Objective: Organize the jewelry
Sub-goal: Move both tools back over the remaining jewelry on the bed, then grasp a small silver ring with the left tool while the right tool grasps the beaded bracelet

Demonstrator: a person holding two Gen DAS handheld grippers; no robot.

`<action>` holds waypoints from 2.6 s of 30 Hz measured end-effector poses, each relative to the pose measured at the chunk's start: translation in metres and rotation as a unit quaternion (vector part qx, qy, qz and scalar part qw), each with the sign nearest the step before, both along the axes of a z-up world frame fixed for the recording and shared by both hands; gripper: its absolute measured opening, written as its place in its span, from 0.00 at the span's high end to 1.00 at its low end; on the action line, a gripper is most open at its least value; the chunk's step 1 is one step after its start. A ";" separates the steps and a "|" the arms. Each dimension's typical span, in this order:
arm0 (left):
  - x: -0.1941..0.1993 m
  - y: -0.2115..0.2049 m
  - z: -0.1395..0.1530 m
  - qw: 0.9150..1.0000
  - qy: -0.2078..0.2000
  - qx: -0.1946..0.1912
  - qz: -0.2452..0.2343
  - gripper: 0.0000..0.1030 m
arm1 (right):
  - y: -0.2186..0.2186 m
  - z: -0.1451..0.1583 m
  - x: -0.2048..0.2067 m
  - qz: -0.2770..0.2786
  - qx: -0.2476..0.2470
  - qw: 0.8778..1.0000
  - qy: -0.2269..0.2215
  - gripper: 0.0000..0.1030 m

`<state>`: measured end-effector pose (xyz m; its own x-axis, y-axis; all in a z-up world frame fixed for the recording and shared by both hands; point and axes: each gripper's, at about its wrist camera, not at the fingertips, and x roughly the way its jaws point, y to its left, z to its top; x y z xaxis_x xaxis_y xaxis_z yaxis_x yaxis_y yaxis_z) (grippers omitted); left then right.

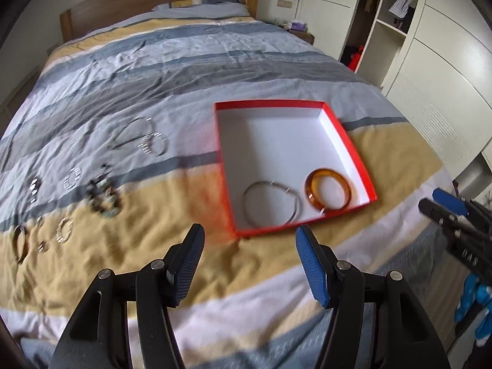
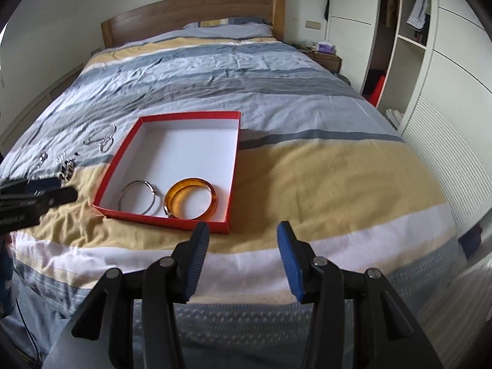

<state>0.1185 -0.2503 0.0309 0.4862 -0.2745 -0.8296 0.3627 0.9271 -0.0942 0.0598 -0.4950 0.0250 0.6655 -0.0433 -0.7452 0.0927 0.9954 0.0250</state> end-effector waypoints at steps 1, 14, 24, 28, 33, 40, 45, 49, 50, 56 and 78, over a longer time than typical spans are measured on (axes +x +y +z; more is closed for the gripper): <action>-0.006 0.007 0.003 1.000 -0.003 0.001 0.004 0.41 | 0.003 0.002 -0.002 0.000 0.001 1.000 -0.002 0.57; -0.075 0.130 0.036 0.996 -0.043 -0.003 0.072 0.36 | 0.071 0.043 -0.035 0.033 0.016 0.998 -0.042 0.57; -0.133 0.238 0.047 0.983 -0.092 -0.010 0.159 0.36 | 0.128 0.070 -0.051 0.070 0.027 0.995 -0.067 0.57; -0.144 0.271 0.041 0.979 -0.082 -0.015 0.186 0.36 | 0.151 0.072 -0.049 0.090 0.032 0.993 -0.071 0.57; -0.151 0.304 0.027 0.973 -0.070 -0.016 0.218 0.34 | 0.177 0.066 -0.039 0.122 0.038 0.990 -0.065 0.57; -0.135 0.336 0.005 0.966 -0.042 -0.018 0.253 0.33 | 0.211 0.047 -0.010 0.164 0.044 0.985 -0.040 0.57; -0.109 0.346 -0.009 0.965 -0.026 -0.029 0.259 0.35 | 0.230 0.025 0.015 0.188 0.044 0.981 -0.016 0.57; -0.081 0.339 -0.019 0.969 -0.017 -0.033 0.244 0.44 | 0.238 0.009 0.036 0.197 0.046 0.979 0.002 0.57; -0.073 0.337 -0.022 0.970 -0.011 -0.037 0.240 0.46 | 0.240 0.004 0.041 0.199 0.048 0.979 0.007 0.57; -0.023 0.323 -0.046 0.975 0.017 -0.051 0.216 0.55 | 0.252 -0.022 0.076 0.211 0.053 0.975 0.035 0.57; 0.076 0.296 -0.100 0.984 0.034 -0.007 0.177 0.59 | 0.330 -0.081 0.189 0.287 0.044 0.954 0.071 0.57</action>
<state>0.1945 0.0461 -0.0687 0.4968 -0.1108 -0.8608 0.0107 0.9925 -0.1216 0.2492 -0.1655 -0.0560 0.4529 0.3645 -0.8136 -0.4583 0.8780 0.1382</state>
